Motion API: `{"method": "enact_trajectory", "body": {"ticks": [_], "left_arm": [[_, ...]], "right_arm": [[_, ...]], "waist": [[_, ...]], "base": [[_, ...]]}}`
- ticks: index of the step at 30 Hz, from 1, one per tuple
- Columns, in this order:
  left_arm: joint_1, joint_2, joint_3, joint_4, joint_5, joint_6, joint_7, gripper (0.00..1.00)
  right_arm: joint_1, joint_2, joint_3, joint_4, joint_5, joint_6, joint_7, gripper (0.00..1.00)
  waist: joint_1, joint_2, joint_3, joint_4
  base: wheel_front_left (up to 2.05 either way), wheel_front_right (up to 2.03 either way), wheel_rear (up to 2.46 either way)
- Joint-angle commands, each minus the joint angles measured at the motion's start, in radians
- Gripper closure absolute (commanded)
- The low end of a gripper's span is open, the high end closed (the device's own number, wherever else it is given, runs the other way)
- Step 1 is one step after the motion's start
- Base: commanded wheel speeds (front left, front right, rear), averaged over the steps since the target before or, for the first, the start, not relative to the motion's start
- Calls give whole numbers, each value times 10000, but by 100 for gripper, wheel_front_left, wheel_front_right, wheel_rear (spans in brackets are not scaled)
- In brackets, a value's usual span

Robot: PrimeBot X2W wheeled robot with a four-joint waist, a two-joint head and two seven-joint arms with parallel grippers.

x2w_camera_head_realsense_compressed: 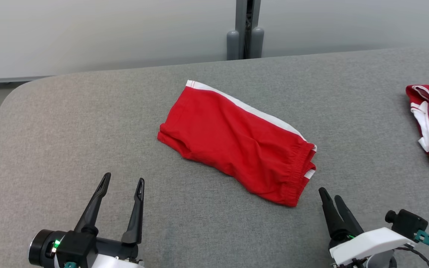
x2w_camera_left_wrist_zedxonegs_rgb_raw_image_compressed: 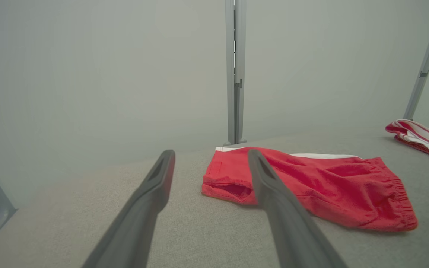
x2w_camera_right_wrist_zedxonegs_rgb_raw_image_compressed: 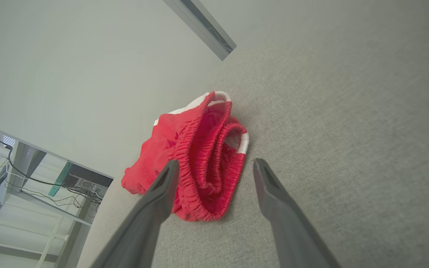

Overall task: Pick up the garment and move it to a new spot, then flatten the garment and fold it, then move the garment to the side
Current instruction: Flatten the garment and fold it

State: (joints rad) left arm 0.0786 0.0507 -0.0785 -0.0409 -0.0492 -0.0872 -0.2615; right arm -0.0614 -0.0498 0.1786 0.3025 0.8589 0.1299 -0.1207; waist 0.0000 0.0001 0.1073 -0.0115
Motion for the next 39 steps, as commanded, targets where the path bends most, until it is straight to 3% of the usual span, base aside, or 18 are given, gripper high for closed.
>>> {"method": "enact_trajectory", "body": {"ticks": [1, 8, 26, 39], "left_arm": [[-51, 27, -61, 45, 24, 3, -24, 0], [-381, 18, -344, -67, 158, 173, -24, 0], [-505, 84, -717, -199, 513, 418, -25, 0], [-716, 128, -853, -73, 421, 309, -25, 0]], "right_arm": [[-222, -48, 100, 185, 360, 14, 199, 0], [-976, -49, 237, 794, 2202, 14, 930, 0], [-1958, -21, 189, 2144, 3731, 19, 1364, 0], [-2859, 31, 665, 3112, 4427, 28, 1823, 0]], "waist": [[0, -1, 147, 130], [0, -1, 614, 473], [0, -1, 982, 894], [0, -1, 1118, 1011]], "base": [[0, 0, 0], [0, 0, 0], [0, 0, 0], [0, 0, 0]]}}
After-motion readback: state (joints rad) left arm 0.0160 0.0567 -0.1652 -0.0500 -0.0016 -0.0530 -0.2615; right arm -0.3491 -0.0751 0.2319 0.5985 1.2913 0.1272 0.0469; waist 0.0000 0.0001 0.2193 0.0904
